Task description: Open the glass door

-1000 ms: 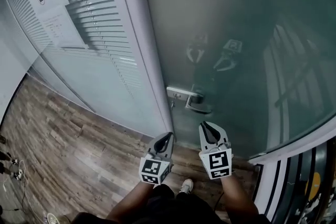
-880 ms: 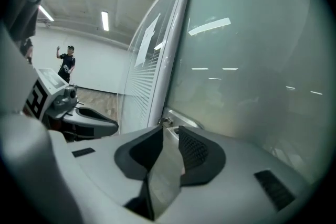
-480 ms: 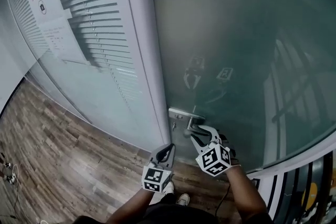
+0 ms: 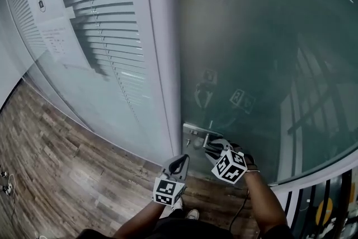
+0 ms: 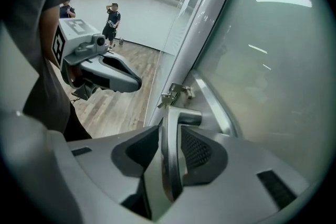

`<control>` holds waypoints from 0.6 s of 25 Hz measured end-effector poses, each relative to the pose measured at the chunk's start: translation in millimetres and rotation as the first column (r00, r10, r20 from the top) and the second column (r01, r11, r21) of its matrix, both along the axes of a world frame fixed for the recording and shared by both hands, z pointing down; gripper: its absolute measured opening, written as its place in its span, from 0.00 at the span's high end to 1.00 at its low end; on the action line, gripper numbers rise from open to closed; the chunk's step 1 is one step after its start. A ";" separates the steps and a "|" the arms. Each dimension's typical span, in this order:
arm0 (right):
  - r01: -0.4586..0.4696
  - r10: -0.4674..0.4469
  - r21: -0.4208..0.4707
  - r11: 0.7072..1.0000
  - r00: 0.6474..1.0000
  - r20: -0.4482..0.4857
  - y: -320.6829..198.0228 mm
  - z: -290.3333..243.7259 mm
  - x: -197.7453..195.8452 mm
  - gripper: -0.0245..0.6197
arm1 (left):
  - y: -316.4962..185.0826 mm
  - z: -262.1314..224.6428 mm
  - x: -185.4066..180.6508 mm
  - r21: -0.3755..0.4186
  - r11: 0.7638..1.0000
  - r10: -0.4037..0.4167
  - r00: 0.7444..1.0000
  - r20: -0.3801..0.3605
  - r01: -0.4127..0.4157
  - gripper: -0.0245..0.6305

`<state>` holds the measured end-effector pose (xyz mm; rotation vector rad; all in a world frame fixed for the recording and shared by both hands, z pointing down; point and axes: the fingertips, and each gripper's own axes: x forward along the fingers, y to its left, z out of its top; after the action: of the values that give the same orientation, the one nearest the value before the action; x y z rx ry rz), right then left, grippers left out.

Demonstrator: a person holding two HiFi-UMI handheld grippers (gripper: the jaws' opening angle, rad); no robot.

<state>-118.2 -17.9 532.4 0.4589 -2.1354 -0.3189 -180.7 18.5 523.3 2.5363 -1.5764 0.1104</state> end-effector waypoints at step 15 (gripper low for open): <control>0.035 -0.035 -0.049 0.998 0.999 0.000 -5.1 11.3 -8.9 0.85 | -14.0 6.2 8.3 -0.011 0.999 0.031 0.999 -0.013 -0.031 0.96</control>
<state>-127.1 -23.0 543.7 0.3938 -2.1476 -0.2851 -172.4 4.5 529.6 2.5487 -1.5274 0.1066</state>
